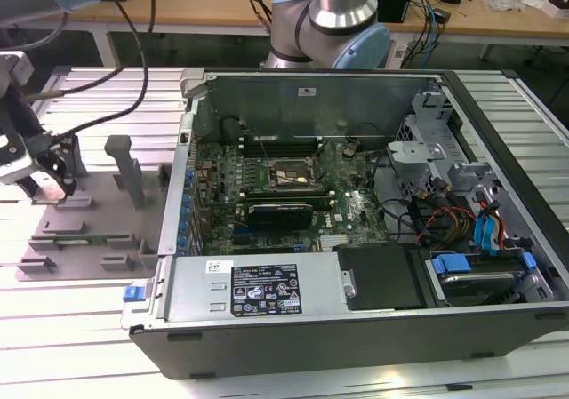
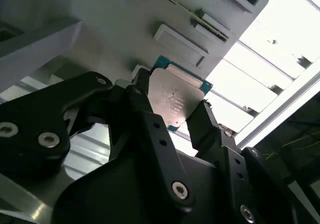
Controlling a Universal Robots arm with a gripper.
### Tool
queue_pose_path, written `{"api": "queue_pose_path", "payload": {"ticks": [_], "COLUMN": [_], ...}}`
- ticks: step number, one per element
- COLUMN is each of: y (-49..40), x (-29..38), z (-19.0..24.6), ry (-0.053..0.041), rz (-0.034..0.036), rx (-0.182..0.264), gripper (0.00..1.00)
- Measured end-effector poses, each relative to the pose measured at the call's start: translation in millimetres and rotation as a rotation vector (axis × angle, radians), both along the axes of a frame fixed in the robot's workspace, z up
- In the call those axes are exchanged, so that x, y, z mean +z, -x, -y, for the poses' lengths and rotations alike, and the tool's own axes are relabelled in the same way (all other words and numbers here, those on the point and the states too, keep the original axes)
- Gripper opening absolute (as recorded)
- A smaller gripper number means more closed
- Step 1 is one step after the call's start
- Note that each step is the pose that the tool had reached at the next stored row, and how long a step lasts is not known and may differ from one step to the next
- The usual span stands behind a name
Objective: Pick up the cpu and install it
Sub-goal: 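Pick up the cpu and move it towards the insertion slot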
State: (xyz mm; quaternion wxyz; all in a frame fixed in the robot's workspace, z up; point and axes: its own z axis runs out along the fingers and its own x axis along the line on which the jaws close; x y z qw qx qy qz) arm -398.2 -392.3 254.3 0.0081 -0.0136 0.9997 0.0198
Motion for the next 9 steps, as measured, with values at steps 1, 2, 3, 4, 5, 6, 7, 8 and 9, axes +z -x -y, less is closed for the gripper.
{"api": "queue_pose_path", "payload": {"ticks": [1, 2, 3, 4, 5, 6, 7, 8, 9], "y": [0.0, 0.0, 0.0, 0.0, 0.0, 0.0, 0.0, 0.0, 0.0], "x": [14.0, 25.6, 28.9, 32.2, 37.1, 40.5, 43.7, 48.9, 58.3], "z": [-0.3, -0.7, -0.7, -0.8, -0.9, -1.0, -1.1, -1.3, -1.7], "ry": [0.0001, 0.0003, 0.0004, 0.0003, 0.0004, 0.0003, 0.0003, 0.0003, 0.0003], "rz": [-0.0001, 0.0000, 0.0000, -0.0001, -0.0001, 0.0000, 0.0000, 0.0000, -0.0001], "rx": [0.000, 0.000, 0.000, 0.000, 0.000, 0.000, 0.000, 0.000, 0.000], "gripper": [0.55, 0.55, 0.55, 0.55, 0.55, 0.55, 0.55, 0.55, 0.55]}}
